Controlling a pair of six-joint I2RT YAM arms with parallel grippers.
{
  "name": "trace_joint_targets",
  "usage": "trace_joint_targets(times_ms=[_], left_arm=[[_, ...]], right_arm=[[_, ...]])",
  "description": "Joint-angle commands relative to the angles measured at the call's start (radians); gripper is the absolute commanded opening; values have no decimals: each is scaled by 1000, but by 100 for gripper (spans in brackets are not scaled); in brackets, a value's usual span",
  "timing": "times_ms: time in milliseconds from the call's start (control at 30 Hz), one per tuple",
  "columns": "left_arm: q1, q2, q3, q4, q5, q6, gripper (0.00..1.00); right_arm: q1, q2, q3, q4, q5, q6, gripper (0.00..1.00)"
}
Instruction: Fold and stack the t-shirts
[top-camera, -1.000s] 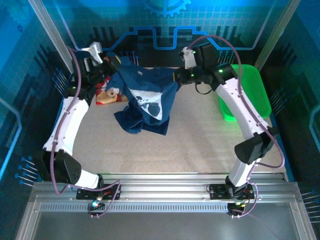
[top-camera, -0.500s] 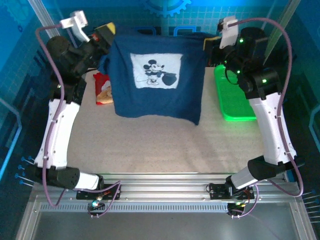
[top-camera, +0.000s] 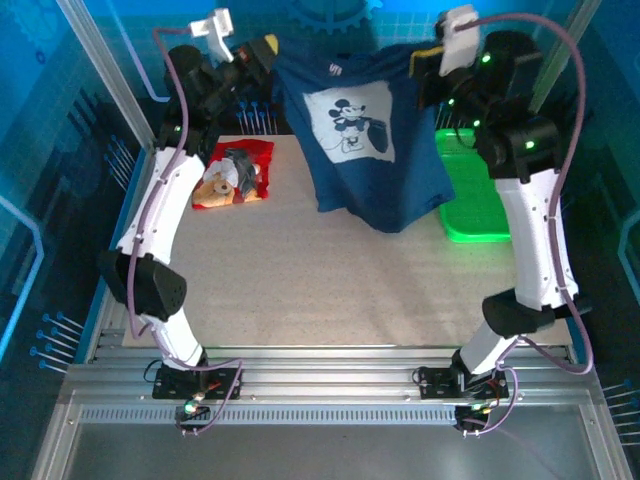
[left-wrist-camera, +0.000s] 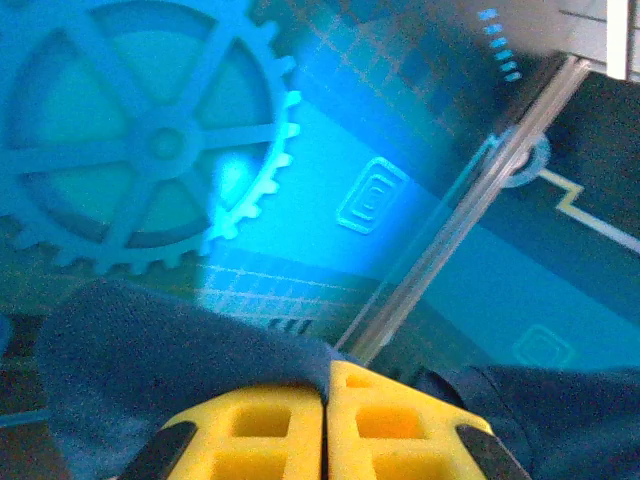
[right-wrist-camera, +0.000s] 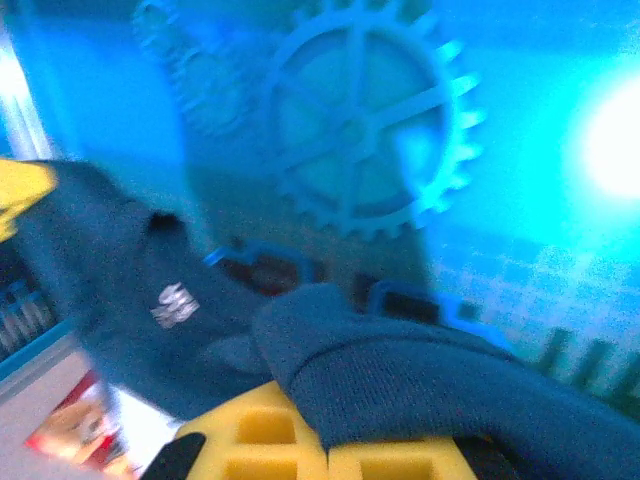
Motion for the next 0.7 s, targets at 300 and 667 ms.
trace_joint_targets(times_ms=[300,667], left_arm=[[344,-401,-1068,130,-87,60,75],[289,-633,-1047,-309,-93,57,89]], right_arm=[[543,91,-730,286,-302,224,51],[427,42,-603,4,-288,246,91]])
